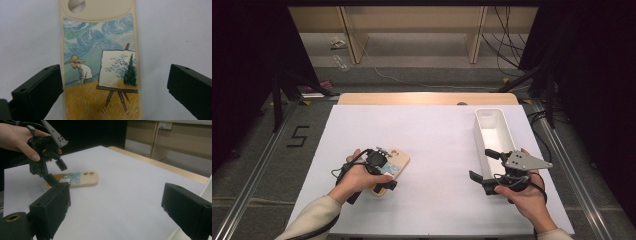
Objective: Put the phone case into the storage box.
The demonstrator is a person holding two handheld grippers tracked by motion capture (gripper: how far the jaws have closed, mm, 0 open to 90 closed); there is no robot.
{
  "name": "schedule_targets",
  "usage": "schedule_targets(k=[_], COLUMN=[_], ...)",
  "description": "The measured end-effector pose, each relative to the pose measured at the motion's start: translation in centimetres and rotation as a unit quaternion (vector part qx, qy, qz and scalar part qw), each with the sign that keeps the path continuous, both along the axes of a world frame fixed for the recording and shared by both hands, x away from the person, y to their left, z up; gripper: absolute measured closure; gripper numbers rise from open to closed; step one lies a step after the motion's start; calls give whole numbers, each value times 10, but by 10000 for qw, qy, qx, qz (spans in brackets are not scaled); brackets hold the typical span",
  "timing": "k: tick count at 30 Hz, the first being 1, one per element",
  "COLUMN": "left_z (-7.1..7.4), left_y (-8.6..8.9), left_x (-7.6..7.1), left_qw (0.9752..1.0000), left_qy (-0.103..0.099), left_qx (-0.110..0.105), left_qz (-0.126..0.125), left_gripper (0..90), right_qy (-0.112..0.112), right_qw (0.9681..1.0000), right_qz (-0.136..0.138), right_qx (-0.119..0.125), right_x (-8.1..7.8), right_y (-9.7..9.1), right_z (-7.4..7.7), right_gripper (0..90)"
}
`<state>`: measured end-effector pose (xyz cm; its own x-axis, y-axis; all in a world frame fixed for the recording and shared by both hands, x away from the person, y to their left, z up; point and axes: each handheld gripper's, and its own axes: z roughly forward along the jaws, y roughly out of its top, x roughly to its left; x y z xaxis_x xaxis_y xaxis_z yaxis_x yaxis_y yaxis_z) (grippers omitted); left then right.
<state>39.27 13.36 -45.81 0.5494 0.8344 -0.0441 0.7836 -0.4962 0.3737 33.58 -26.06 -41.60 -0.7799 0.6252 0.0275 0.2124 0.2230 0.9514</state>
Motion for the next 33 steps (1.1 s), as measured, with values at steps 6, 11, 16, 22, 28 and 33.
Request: schedule_targets(k=[6,11,16,22,28,33], left_z=[-5,-7,-8,-11,-13,-15], left_y=[0,0,1,1,2,3], left_x=[10,12,16,17,18,18], left_qw=[9997,9988,9987,9980,9978,9974], left_qy=[208,342,366,431,459,496], left_qx=[140,233,271,382,389,441], left_qz=[-43,-243,-228,-266,-280,-274], left_gripper=[0,0,0,0,0,0], right_qy=[-12,-17,-15,-16,-12,-9], right_qw=[10000,10000,10000,10000,10000,10000], right_qz=[0,10,9,3,2,2], right_qx=[12,5,9,14,9,19], right_x=[0,0,0,0,0,1], right_y=[0,0,0,0,0,1], right_z=[0,0,0,0,0,0], right_gripper=[95,96,96,98,98,98])
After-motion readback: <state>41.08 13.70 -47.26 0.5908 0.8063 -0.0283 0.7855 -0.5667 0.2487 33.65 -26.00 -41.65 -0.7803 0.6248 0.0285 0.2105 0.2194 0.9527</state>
